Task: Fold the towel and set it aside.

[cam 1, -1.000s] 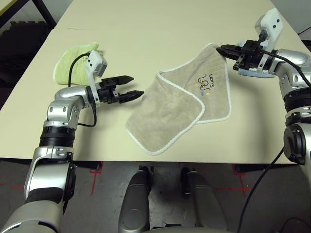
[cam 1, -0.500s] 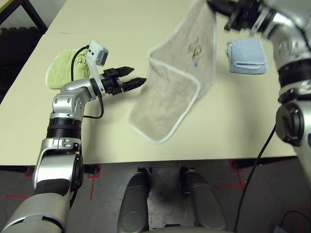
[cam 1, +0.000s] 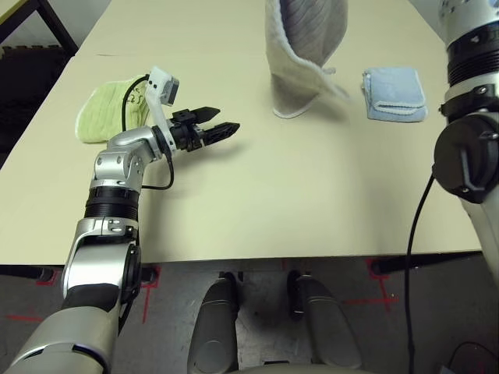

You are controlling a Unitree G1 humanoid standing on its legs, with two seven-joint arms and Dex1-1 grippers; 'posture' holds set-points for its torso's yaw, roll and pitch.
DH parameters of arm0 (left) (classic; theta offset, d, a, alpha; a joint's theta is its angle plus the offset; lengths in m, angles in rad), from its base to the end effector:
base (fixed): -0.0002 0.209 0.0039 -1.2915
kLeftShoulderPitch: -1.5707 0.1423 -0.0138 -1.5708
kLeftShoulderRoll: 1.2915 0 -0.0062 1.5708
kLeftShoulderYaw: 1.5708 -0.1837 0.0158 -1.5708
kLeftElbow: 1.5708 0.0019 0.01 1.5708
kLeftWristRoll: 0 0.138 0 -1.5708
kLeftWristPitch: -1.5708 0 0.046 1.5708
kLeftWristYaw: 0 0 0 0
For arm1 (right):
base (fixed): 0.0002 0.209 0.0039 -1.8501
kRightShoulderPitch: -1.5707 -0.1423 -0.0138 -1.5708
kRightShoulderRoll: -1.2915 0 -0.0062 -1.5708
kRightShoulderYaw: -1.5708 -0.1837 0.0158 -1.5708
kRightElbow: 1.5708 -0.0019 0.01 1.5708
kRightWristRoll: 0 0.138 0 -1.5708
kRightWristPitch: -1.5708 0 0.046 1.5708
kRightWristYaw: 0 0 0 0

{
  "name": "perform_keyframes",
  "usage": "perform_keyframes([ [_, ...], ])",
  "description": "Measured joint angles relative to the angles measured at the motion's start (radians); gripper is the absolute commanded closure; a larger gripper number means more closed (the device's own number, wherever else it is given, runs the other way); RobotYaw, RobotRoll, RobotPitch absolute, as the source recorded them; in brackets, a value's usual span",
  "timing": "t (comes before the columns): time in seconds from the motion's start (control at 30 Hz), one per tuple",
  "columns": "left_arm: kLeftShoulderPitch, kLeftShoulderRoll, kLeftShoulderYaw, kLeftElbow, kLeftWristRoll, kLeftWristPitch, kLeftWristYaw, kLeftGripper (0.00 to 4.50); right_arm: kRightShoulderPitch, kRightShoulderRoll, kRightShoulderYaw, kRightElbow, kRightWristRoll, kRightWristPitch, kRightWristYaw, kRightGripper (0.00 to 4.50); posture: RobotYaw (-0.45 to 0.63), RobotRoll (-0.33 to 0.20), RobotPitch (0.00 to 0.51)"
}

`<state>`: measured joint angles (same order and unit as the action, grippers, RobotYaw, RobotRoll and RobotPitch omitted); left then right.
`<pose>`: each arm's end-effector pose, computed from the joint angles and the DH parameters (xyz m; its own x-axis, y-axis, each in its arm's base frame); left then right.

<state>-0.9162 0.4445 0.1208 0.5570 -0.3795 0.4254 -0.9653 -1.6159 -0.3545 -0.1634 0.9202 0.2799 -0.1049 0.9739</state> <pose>0.3422 0.2214 0.2035 0.6155 -0.7866 0.0497 0.7881 0.6134 -0.0513 0.3420 -0.1514 0.3939 0.2909 0.8212 0.4910 -0.6330 0.5500 -0.5448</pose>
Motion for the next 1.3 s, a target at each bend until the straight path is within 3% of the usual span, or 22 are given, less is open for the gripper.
perform_keyframes([
  [0.23, -0.021, -0.079, 0.036, -0.142, -0.086, 0.122, 0.093, 0.0, 0.003, 0.008, 0.034, 0.015, -0.062, -0.003, -0.086, 4.47, 0.06, 0.0, 0.155],
  [0.47, -0.034, -0.091, 0.035, -0.277, -0.132, 0.232, 0.175, 0.0, 0.031, 0.012, 0.039, 0.06, -0.087, -0.008, -0.128, 4.47, 0.07, 0.0, 0.161],
  [0.63, -0.054, -0.127, -0.016, -0.252, -0.046, 0.205, 0.307, 0.0, 0.03, 0.012, 0.034, 0.064, -0.091, -0.014, -0.136, 4.47, 0.07, 0.0, 0.161],
  [0.9, -0.15, -0.222, -0.024, 0.004, 0.089, 0.047, 0.536, 0.0, 0.025, -0.005, 0.028, 0.066, -0.088, -0.012, -0.143, 4.47, 0.04, 0.0, 0.163],
  [1.1, -0.17, -0.185, -0.027, 0.168, 0.17, -0.043, 0.58, 0.0, 0.009, -0.073, 0.001, 0.095, -0.082, -0.014, -0.168, 4.47, 0.04, 0.0, 0.171],
  [1.3, -0.17, -0.068, -0.045, 0.232, 0.211, -0.073, 0.485, 0.0, 0.003, -0.161, -0.006, 0.168, -0.101, -0.043, -0.207, 4.47, 0.05, 0.0, 0.175],
])
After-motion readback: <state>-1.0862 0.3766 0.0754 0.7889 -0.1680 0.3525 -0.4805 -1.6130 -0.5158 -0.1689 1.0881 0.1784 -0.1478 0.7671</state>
